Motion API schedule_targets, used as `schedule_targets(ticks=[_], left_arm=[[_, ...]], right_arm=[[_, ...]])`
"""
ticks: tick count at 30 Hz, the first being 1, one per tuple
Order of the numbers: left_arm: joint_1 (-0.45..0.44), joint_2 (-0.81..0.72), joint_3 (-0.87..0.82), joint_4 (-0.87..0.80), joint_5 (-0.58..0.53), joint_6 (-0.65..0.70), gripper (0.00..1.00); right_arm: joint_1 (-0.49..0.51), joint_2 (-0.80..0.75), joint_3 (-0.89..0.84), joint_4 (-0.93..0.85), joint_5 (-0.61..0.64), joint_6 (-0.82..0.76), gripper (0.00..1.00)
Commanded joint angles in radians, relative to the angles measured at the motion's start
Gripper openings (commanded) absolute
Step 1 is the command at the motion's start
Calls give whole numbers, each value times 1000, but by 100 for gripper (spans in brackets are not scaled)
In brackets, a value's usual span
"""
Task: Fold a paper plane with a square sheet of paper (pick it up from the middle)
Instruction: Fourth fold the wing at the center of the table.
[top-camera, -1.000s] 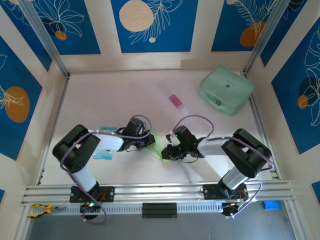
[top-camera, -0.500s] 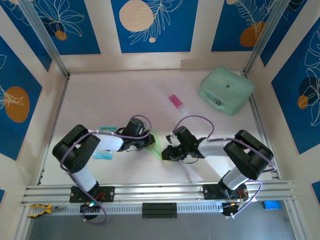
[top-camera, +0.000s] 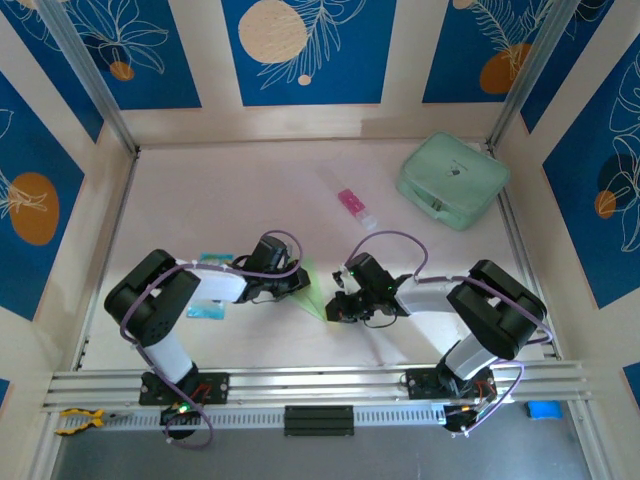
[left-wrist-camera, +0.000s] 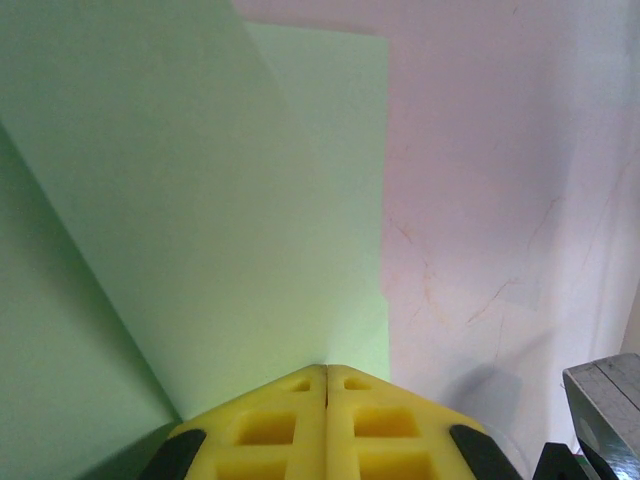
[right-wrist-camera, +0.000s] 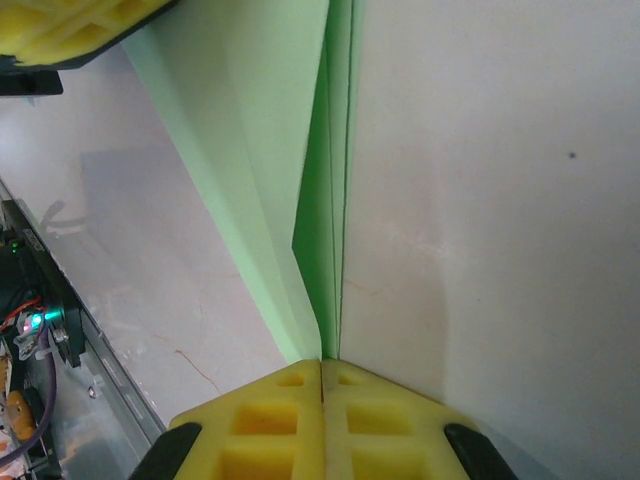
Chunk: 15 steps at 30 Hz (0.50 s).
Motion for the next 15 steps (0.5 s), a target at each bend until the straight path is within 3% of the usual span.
schedule_targets(ticks=[1,15], left_arm=[[16,-1,-27,-59,-50,3,0],[21,-2,-28,-64,-47,3,0]], right_arm=[[18,4,-19,-163,34,-6,12],[38,-24,-9,-210,66,0,4]])
